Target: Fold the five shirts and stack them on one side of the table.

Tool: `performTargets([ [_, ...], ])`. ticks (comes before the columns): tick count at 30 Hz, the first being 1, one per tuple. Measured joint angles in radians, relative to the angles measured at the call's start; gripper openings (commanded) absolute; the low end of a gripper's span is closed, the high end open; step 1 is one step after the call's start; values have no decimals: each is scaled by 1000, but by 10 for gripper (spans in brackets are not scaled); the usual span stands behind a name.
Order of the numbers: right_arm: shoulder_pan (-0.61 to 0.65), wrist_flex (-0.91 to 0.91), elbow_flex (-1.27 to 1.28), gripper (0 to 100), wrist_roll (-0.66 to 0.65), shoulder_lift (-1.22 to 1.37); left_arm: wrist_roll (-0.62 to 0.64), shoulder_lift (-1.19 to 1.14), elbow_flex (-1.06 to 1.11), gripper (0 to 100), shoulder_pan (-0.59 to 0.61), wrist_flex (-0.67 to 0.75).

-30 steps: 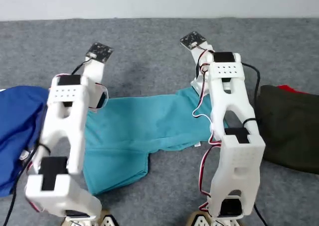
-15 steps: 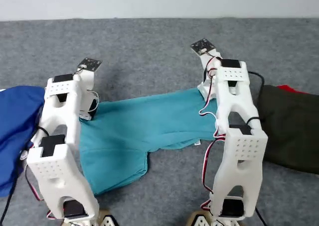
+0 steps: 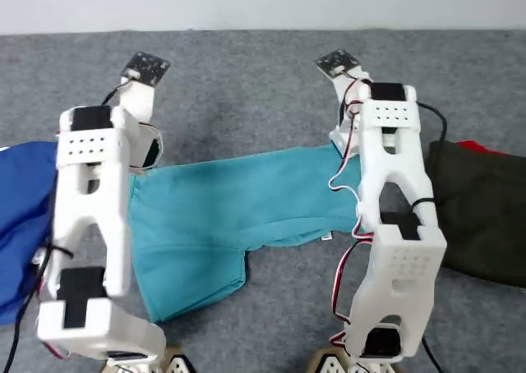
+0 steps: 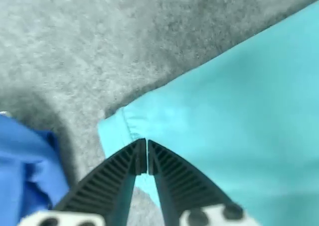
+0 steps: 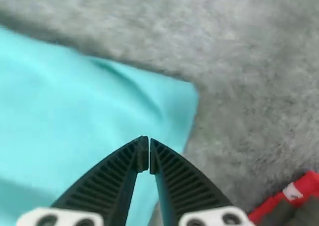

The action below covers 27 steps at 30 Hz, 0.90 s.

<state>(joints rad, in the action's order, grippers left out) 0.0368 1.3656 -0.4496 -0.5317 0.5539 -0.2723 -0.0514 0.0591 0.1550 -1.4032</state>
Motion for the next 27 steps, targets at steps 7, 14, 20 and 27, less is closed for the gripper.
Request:
performTargets([
  [7, 92, 198, 0, 9, 0, -87, -21, 91, 0, 15, 124, -72],
  [14, 270, 382, 0, 9, 0, -110, -166, 94, 0, 15, 437, -75],
  [20, 480, 388, 48, 9, 0, -187, -253, 40, 0, 16, 660, -63],
  [27, 787, 368, 281, 91, 6, -334, -321, 0, 0, 16, 842, -12],
])
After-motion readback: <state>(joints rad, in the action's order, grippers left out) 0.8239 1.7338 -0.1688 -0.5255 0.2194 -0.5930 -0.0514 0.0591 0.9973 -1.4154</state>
